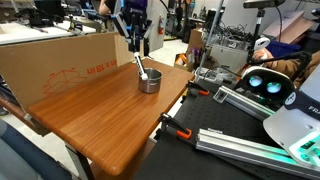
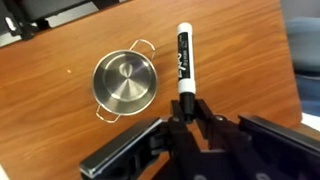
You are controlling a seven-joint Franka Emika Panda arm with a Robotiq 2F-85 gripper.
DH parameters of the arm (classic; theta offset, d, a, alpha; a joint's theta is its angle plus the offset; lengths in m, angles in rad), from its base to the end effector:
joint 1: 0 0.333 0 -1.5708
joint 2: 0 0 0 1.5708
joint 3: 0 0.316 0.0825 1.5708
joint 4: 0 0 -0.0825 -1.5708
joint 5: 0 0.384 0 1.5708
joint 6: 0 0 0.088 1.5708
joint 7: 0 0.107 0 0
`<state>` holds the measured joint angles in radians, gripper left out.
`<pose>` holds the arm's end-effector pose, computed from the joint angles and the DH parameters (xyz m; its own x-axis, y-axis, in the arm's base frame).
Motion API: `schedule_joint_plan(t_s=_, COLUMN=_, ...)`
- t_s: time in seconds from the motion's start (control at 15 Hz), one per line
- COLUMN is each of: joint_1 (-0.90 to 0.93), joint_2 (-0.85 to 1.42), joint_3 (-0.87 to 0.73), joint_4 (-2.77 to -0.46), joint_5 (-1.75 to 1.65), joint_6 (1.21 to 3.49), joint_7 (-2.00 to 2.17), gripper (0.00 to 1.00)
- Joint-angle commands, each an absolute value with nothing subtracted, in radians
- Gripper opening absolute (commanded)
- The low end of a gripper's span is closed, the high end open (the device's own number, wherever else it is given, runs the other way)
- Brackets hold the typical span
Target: Pick up the marker from the cup and put it on the table
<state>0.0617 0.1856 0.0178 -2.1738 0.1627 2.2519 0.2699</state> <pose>0.5428 0.0477 0.2986 0.9476 -0.2869 -0.1407 -0.3000 -0.9503 -0.0829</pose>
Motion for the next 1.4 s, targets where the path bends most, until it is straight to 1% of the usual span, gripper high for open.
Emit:
schedule_joint_plan(t_s=0.0, joint_1=0.075, joint_2=0.3, joint_3=0.028, joint_4=-2.062, joint_5=0.158, joint_6=2.162, joint_7=0.323, gripper=0.05)
schedule_joint_plan(t_s=0.67, joint_1=0.172, joint_2=0.612, joint_3=0.011, joint_4=-1.788, joint_5=0.12, joint_6=2.062, joint_7=0.479, gripper=0.05)
schedule_joint_plan(t_s=1.27, joint_1=0.246, joint_2=0.811, joint_3=-0.035, joint_4=-1.599, joint_5=0.063, joint_6=2.017, joint_7=0.597, gripper=0.05)
schedule_joint_plan(t_s=1.33, joint_1=0.252, joint_2=0.817, joint_3=-0.039, joint_4=-1.581, joint_5=0.055, joint_6=1.994, joint_7=0.604, gripper=0.46)
